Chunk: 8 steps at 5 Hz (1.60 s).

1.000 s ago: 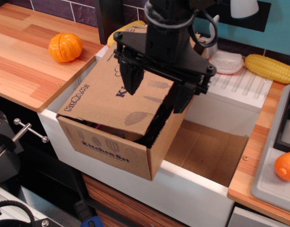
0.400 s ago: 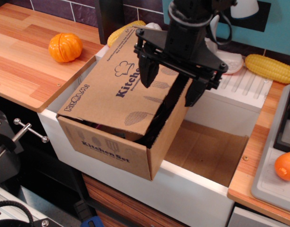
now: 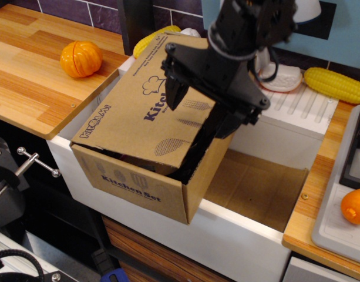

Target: Open brown1fbox flap

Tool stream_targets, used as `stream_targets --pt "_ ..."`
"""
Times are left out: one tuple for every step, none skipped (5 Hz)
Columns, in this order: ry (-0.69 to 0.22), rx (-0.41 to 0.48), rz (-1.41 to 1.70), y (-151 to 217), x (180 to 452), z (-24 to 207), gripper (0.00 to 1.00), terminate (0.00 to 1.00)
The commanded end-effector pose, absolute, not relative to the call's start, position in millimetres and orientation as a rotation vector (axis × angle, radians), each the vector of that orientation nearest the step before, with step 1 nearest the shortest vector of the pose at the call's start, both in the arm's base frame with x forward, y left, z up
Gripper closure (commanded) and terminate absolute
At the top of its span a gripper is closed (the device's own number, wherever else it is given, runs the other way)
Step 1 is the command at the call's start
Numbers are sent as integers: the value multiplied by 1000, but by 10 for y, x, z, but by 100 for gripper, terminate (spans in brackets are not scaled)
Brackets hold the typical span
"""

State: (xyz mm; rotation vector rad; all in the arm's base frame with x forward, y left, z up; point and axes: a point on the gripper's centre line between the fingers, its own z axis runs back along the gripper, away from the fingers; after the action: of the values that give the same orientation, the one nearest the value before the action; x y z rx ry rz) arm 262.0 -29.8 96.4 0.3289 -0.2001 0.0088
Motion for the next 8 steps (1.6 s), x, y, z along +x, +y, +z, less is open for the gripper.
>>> stream_targets --pt "-230 313 10 -181 2609 926 0 0" --pt "-244 335 -8 -94 2589 862 0 0" --pt "-241 380 -25 -41 2589 899 0 0" --pt "-228 450 -51 13 2622 1016 0 0" --pt "-222 512 -83 111 2663 1147 0 0" --pt "-219 599 -116 206 2663 1340 0 0" --pt "-222 688 -142 339 2634 1526 0 0" --pt "-233 742 -175 554 2627 1706 0 0"
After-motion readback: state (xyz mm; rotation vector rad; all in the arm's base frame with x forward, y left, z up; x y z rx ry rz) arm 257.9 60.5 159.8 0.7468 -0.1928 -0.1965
